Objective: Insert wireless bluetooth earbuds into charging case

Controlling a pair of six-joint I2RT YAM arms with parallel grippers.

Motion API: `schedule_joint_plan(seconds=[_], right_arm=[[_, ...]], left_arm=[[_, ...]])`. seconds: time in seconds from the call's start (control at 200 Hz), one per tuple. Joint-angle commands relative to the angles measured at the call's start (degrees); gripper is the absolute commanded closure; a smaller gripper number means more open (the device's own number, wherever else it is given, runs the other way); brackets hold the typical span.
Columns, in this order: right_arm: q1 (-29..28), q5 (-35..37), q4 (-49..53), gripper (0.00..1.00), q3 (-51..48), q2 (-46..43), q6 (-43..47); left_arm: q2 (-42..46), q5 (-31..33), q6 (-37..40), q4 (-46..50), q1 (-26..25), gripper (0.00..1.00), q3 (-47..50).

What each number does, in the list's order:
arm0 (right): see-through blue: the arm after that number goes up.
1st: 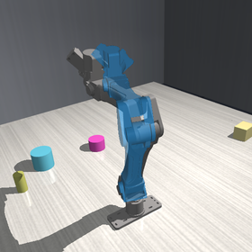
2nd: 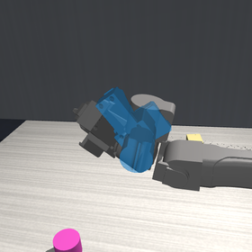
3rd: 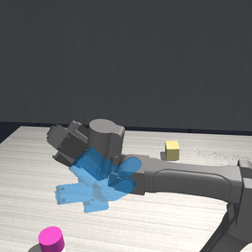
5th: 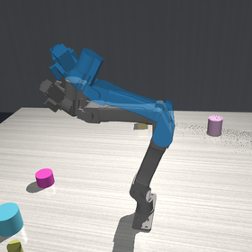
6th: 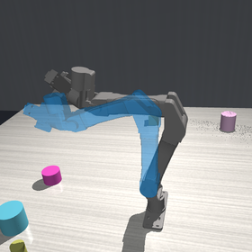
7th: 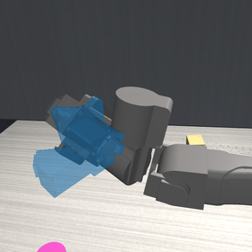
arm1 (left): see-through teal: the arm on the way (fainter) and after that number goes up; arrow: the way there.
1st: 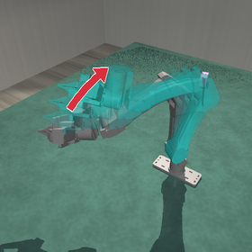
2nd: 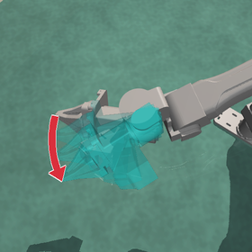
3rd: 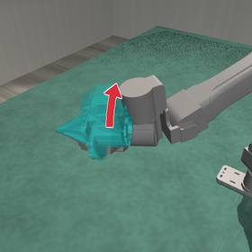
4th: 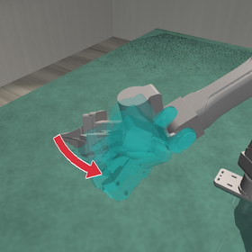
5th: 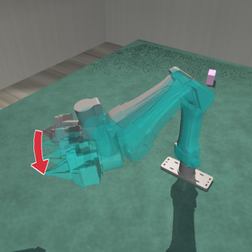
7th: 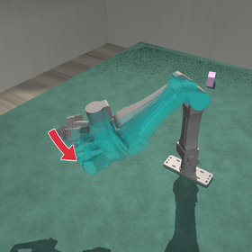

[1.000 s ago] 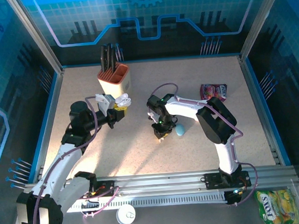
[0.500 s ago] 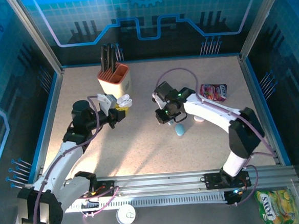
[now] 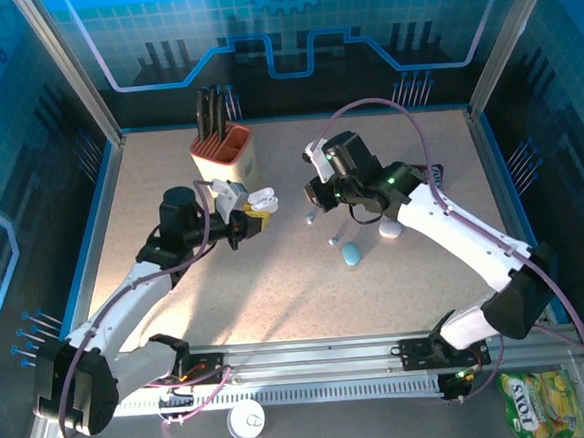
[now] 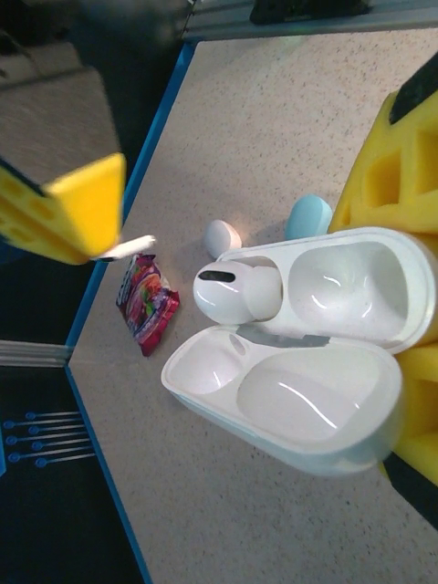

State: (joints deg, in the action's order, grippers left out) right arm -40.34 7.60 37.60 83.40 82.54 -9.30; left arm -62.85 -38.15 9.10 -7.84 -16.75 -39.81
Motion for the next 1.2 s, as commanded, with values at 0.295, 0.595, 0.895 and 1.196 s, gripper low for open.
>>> schedule_joint_plan(seconds=[0.295,0.595,0.895,1.196], right_arm=[[-5.3,-0.1,-5.0,0.79,6.6,-0.3,5.7],[-7.9,-1.6,-7.2,0.80,8.7,3.2,5.3],[-9.5,-2.1,-7.6,0.80,7.6,4.7,5.1],[-10.0,-2.7,-8.2,0.80,6.1,5.7,4.5]], left_arm=[[-3.6,-3.0,0.4,1.4,-2.7,0.84,-4.5],[-3.4,-3.2,-0.5,1.3,-3.3,0.85,-4.7],[-3.4,-3.1,-2.2,0.2,-3.4,0.85,-4.5],[-3.0,-2.5,-3.4,0.1,-3.4,0.85,-4.4]])
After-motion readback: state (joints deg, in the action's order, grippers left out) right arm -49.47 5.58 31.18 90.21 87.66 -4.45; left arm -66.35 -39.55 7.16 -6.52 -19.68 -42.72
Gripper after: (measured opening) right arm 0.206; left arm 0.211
